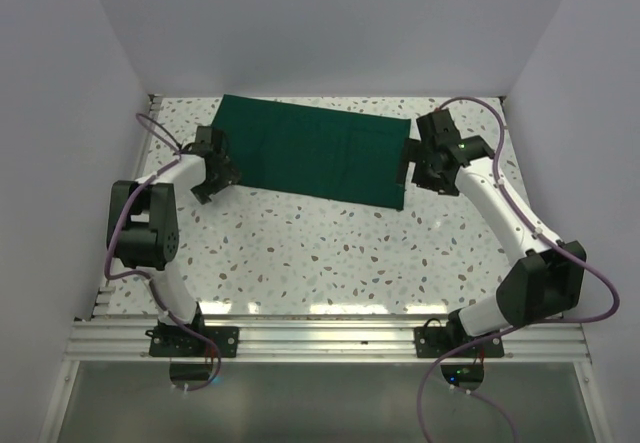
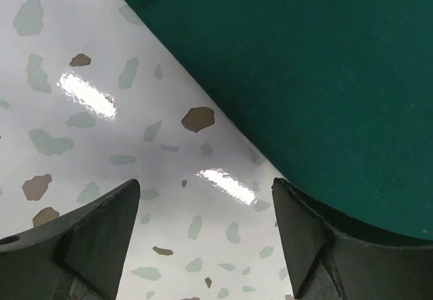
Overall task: Open and lay out the surgical kit
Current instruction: Open the surgical kit at the center of the board.
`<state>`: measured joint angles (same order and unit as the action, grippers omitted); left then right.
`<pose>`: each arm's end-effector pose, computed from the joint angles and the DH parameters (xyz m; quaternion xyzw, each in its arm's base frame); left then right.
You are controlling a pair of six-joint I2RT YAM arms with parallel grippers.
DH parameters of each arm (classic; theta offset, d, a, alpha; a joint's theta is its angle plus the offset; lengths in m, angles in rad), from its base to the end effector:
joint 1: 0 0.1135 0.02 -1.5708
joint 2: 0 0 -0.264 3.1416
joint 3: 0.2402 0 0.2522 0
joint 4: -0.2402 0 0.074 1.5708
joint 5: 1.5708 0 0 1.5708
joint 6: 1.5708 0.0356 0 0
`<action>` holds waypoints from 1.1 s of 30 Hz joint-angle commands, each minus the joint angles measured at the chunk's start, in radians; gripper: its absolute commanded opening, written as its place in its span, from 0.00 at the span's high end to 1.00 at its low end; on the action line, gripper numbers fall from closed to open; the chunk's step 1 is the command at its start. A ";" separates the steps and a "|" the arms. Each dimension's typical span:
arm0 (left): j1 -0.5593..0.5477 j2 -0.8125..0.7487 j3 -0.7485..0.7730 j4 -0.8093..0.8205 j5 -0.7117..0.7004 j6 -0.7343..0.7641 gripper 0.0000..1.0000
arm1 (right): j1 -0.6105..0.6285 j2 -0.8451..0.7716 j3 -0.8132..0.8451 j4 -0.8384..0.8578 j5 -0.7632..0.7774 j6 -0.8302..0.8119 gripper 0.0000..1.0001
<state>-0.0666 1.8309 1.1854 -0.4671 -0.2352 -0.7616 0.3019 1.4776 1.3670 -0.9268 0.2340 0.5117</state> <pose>0.3674 -0.0162 0.1718 -0.3544 0.9003 0.0139 0.2524 0.2896 0.0815 0.3154 0.1309 0.9496 0.0001 0.2849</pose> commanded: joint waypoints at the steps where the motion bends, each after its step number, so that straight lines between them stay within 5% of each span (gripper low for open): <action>1: 0.004 -0.030 0.000 0.090 -0.033 -0.122 0.18 | 0.002 -0.059 -0.011 -0.004 0.011 -0.041 0.02; 6: 0.005 0.022 -0.007 0.134 -0.035 -0.186 0.23 | 0.002 -0.062 -0.016 -0.004 0.021 -0.070 0.02; 11: 0.005 0.096 0.028 0.150 -0.026 -0.211 0.58 | 0.002 -0.042 -0.003 -0.003 0.002 -0.082 0.02; 21: 0.004 0.235 0.155 0.121 -0.016 -0.200 0.59 | 0.000 -0.022 -0.020 0.009 -0.015 -0.076 0.02; 25: 0.004 0.254 0.174 0.104 0.014 -0.176 1.00 | 0.002 -0.014 -0.025 0.016 -0.006 -0.076 0.02; 33: -0.048 0.131 0.076 0.073 0.048 -0.110 1.00 | -0.017 0.033 0.021 0.040 0.071 -0.096 0.02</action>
<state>-0.0731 2.0121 1.3346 -0.3065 -0.2279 -0.9207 0.2996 1.4948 1.3499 -0.9192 0.2592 0.4416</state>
